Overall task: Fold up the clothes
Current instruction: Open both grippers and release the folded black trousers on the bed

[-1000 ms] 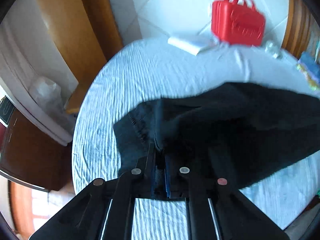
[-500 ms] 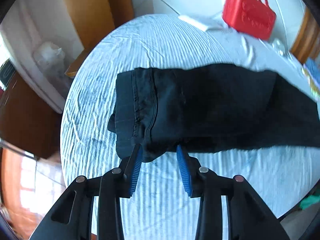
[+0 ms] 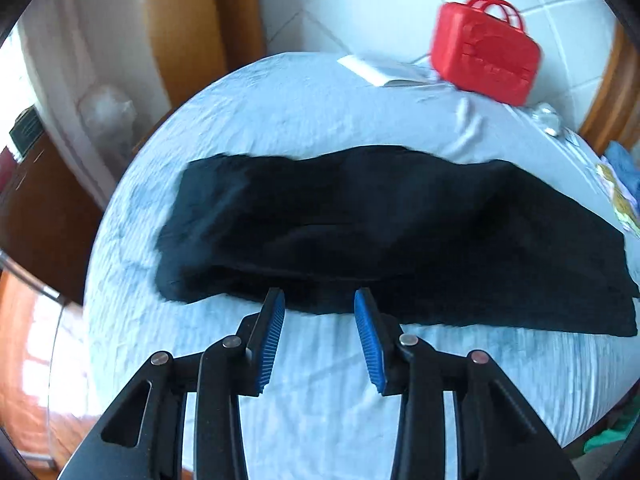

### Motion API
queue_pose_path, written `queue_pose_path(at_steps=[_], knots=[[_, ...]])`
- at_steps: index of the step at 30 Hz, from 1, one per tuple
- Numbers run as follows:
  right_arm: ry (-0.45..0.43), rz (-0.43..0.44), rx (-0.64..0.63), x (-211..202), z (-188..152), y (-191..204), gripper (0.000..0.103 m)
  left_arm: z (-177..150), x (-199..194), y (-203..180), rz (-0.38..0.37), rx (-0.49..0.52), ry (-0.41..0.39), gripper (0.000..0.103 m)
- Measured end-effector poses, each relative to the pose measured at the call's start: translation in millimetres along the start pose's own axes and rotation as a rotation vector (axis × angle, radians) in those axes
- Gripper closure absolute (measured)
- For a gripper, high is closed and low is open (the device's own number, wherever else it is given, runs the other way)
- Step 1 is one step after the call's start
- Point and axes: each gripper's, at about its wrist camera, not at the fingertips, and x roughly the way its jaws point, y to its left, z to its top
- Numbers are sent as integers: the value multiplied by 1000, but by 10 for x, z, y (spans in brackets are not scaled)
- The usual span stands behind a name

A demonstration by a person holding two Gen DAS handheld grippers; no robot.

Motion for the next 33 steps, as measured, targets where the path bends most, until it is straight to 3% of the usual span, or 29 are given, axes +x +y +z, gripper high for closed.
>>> queue_pose_path(at_steps=[4,11,15,19,20,21,22,24,25,30,33], knots=[[10,-28,-128,129,62,77,46,139,139,-314,-43,-14,9,66],[-20,0,-269,120,120,347,46,179,290,-933,-45,145,23,55],[-17,-20,-324,198,143,472,46,110,449,-972,100,258,17,55],[-16,-60,-348,318,204,500,46,138,679,-811,107,243,51,55],[-9,-63,-352,355,218,507,46,149,740,-779,87,231,61,57],[10,-75,-351,419,238,509,56,160,801,-747,68,219,72,65],[30,-89,-350,487,259,512,74,181,845,-695,40,186,82,100],[35,-94,-308,503,311,463,92,228,876,-575,-21,105,87,103],[22,-90,-274,464,343,419,94,248,829,-522,-46,77,69,103],[-144,-74,-105,-216,310,137,95,229,364,-303,-105,53,-5,103],[-139,-87,-48,-389,117,-99,95,107,212,-131,-117,31,15,103]])
